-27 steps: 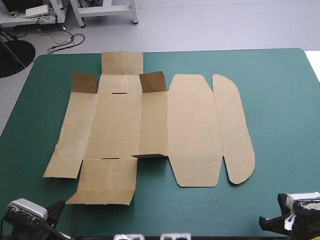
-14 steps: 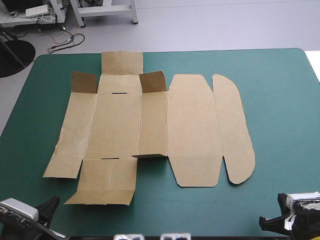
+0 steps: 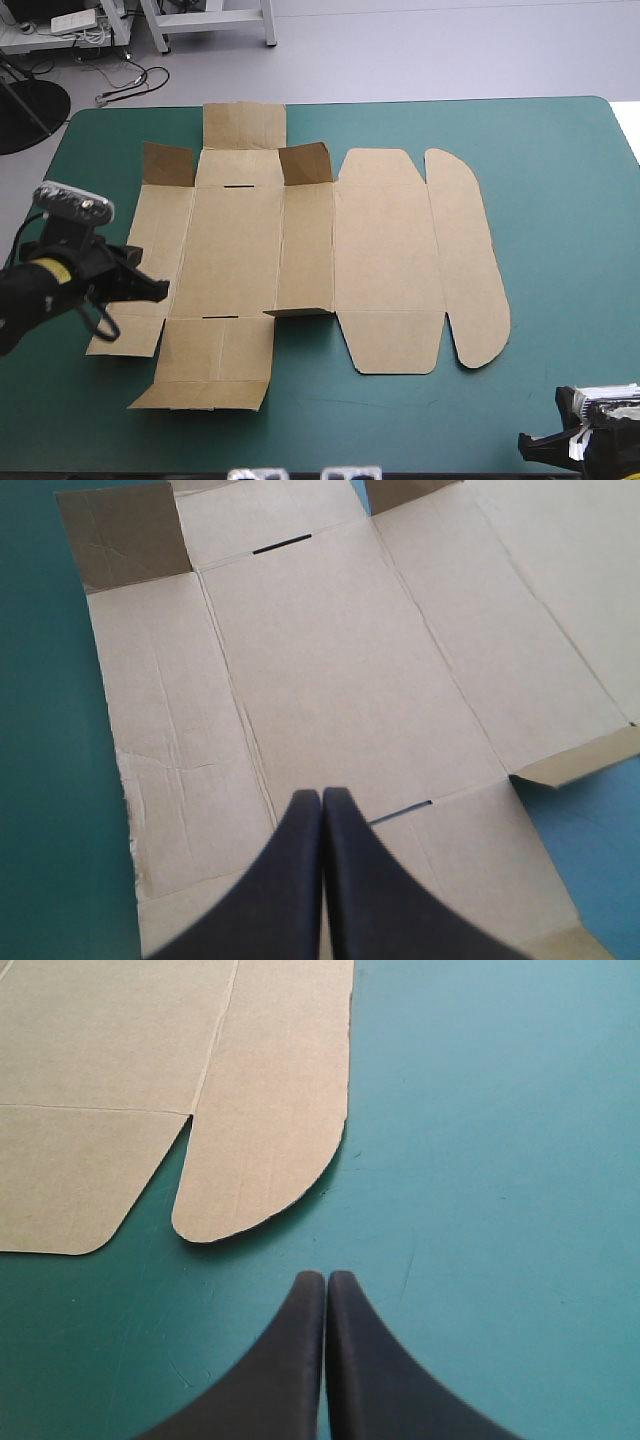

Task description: Fold the box

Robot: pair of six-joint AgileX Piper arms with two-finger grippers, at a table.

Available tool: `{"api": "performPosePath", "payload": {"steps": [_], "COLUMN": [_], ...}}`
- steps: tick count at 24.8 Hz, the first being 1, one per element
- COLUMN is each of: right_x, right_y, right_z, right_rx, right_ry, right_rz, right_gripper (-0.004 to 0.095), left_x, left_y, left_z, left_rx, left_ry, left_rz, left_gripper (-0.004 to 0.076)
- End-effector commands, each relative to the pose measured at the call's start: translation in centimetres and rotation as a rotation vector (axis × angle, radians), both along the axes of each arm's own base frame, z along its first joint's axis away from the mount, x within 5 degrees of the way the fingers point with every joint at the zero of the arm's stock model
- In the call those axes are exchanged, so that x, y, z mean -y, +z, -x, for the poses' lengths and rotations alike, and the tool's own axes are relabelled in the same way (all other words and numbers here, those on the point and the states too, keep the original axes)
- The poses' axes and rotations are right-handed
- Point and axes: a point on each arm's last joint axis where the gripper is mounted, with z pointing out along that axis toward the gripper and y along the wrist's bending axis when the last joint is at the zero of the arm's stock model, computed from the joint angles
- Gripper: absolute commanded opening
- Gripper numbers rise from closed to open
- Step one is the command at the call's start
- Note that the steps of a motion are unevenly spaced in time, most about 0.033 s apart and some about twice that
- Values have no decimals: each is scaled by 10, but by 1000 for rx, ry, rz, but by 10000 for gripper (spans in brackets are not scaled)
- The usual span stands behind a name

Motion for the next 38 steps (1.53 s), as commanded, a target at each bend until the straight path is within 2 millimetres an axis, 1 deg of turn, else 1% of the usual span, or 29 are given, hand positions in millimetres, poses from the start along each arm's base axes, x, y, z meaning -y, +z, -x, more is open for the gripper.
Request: {"api": "performPosePath", "payload": {"steps": [1, 5, 6, 7, 8, 10, 11, 12, 15, 19, 23, 24, 26, 28, 31, 32, 33, 35, 37, 38], "right_x": [0, 0, 0, 0, 0, 0, 1, 1, 1, 1, 1, 1, 1, 1, 1, 1, 1, 1, 1, 1], "right_y": [11, 11, 11, 11, 11, 11, 11, 11, 11, 11, 11, 11, 11, 11, 11, 11, 11, 11, 11, 11], "right_z": [-4, -4, -4, -4, -4, -4, -4, -4, -4, -4, -4, -4, -4, -4, -4, -4, -4, -4, -4, -4], "right_rx": [70, 70, 70, 70, 70, 70, 70, 70, 70, 70, 70, 70, 70, 69, 69, 69, 69, 69, 69, 69], "right_ry": [-1, -1, -1, -1, -4, -5, -6, -6, -6, -6, -6, -6, -6, -7, -8, -8, -8, -8, -8, -8], "right_rz": [1, 1, 1, 1, 1, -1, 0, 0, 0, 0, 0, 0, 0, -1, -3, -3, -3, -3, -3, -3], "right_gripper": [-5, -5, -5, -5, -5, -5, -5, -5, -5, -5, -5, -5, -5, -5, -5, -5, -5, -5, -5, -5], "left_x": [2, -1, -3, -9, -15, -33, -53, -68, -103, -138, -153, -155, -156, -157, -158, -158, -157, -157, -157, -158], "left_y": [8, 1, 3, 0, 1, -2, -6, -10, -23, -40, -60, -72, -88, -101, -105, -104, -104, -104, -104, -107], "left_z": [-43, -87, -96, -107, -114, -129, -136, -140, -142, -141, -142, -145, -149, -152, -154, -154, -154, -155, -155, -157], "left_rx": [37, -24, -29, -59, -72, -119, -166, -195, -258, -339, -449, -486, -523, -558, -568, -567, -564, -562, -562, -569], "left_ry": [74, 169, 185, 218, 244, 297, 336, 358, 407, 449, 374, 371, 322, 306, 301, 300, 299, 298, 297, 302], "left_rz": [-15, -73, -71, -53, -26, 44, 122, 167, 251, 307, 281, 290, 285, 296, 297, 301, 307, 312, 319, 323], "left_gripper": [-10, -9, -9, -9, -8, -6, -6, -6, -6, -6, -6, -6, -6, -6, -4, 31, 113, 211, 372, 477]}}
